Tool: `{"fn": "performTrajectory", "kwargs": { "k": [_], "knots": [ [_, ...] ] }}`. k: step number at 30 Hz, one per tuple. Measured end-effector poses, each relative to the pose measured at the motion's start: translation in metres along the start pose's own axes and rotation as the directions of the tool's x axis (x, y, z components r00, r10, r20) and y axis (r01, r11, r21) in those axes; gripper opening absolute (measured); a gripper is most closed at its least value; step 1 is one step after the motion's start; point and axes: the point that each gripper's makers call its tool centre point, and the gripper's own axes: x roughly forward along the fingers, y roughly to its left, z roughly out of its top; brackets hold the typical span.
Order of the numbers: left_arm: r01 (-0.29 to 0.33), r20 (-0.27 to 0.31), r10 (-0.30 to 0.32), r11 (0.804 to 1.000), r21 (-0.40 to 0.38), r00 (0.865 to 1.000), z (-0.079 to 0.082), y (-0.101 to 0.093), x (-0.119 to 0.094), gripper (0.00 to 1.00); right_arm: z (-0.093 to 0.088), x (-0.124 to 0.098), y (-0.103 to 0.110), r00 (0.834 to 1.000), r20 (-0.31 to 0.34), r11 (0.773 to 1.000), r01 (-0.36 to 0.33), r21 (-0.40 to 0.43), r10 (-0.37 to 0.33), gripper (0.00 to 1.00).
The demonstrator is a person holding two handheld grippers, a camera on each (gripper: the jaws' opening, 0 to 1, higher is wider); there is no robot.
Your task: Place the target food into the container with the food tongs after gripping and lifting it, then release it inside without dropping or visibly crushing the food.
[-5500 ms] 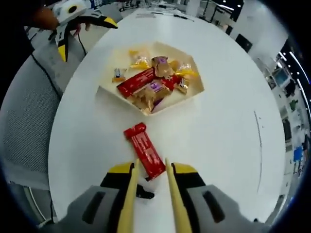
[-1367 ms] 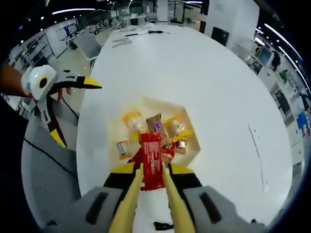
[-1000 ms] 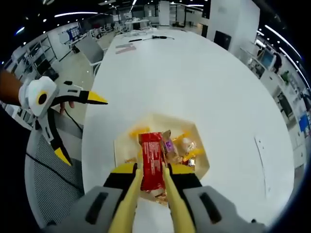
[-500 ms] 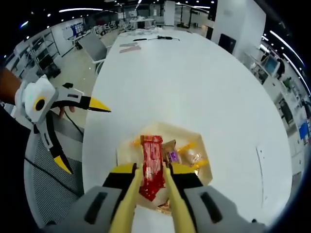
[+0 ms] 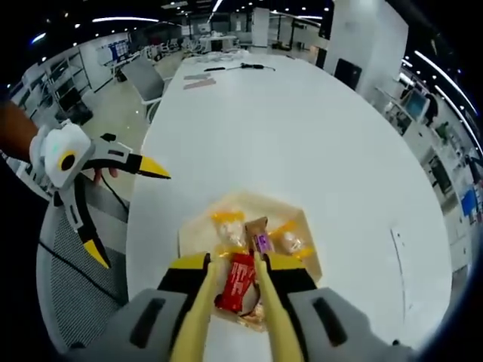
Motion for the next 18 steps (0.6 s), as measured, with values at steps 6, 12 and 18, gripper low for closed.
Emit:
{"fn": "performTrajectory", "kwargs": {
  "k": [6,12,18],
  "knots": [
    [0.003,-0.003,-0.003,1.000,0.002,1.000,-0.001,0.000,0.000,0.99,-0.004,-0.007,-0.003,1.000,0.018,1.000,0.019,0.003,-0.019,0.28],
    [-0.001,-0.009,0.001,1.000,0.005,1.000,-0.002,0.001,0.000,0.99,-0.019,-0.022,-0.009,0.998,0.040,0.999,0.042,0.025,-0.043,0.28],
    [0.005,-0.003,-0.005,1.000,0.000,1.000,-0.001,0.000,0.000,1.00,-0.035,-0.040,-0.018,0.995,0.059,0.996,0.075,0.053,-0.078,0.28]
  ]
}}
